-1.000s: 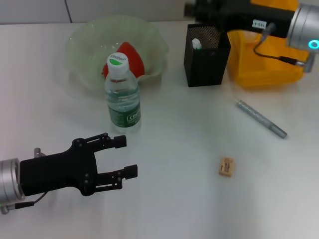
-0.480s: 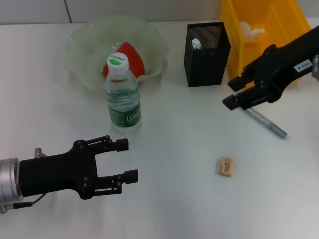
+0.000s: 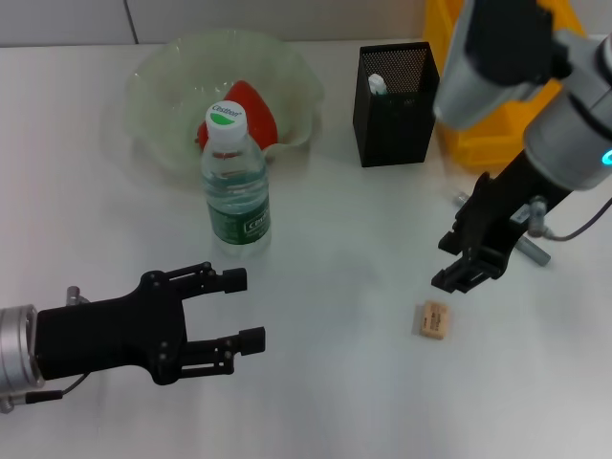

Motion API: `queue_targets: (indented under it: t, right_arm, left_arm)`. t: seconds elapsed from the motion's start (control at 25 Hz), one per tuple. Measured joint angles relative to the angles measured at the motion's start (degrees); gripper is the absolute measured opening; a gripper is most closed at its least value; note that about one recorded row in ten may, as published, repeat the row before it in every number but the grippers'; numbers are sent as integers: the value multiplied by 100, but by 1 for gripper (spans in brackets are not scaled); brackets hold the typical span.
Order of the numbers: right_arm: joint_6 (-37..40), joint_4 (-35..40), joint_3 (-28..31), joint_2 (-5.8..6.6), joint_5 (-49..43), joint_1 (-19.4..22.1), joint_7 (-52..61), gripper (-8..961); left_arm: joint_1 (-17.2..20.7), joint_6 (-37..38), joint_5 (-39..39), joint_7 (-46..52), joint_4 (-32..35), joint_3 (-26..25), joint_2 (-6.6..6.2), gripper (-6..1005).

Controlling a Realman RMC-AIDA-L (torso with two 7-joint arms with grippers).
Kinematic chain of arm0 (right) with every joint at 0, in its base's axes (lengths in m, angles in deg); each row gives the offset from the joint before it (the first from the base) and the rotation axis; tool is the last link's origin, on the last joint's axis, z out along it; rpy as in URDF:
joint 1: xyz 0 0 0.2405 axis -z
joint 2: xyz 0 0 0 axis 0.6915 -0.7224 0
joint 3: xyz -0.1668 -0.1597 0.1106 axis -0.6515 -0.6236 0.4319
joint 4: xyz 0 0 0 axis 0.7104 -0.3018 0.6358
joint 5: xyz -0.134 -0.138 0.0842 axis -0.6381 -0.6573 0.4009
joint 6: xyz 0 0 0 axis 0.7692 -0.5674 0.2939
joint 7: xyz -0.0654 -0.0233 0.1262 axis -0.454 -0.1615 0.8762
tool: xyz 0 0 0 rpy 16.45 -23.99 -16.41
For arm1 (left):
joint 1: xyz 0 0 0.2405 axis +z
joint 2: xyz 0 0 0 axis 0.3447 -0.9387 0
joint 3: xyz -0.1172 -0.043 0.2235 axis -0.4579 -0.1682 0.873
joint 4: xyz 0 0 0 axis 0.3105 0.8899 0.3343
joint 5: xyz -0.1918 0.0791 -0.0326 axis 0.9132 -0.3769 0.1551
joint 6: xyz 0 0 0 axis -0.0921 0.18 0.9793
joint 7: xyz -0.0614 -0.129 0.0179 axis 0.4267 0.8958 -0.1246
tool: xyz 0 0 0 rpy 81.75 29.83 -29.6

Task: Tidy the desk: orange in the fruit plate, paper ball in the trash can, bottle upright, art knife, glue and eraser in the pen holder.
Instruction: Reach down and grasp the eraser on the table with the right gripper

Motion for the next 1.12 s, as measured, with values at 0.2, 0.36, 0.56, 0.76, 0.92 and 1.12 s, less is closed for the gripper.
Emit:
queue_targets:
  t: [0.2,0.36,0.56,0.76,0.92,1.12]
  right_arm:
    - [-348,-222,-565,-22,-136,51,139,464]
    - [-521,-429,-771,-34,-123,58,213,466]
    - [-703,-679,-1005,-37,-122,43,357,467]
    - [-796,-738,-1134,-37,-122,62,479,468]
    - [-952,-830,-1232,-42,-118,94,586,470]
    - [-993,-773,-1292,-50,-115,123,679,471]
  left_arm:
    - [-20,-10,-24,10,0,-4,27,799]
    - [-25,-38,-43,10,0,-6,46,799]
    - [-6,-39,-44,10,0,-6,54,798]
    - [-12,-27,-51,9,0,10,63,798]
    - [-19,-36,-52,-13,0,36,77,798]
    - [-12,-40,-55,-39,0,39,78,798]
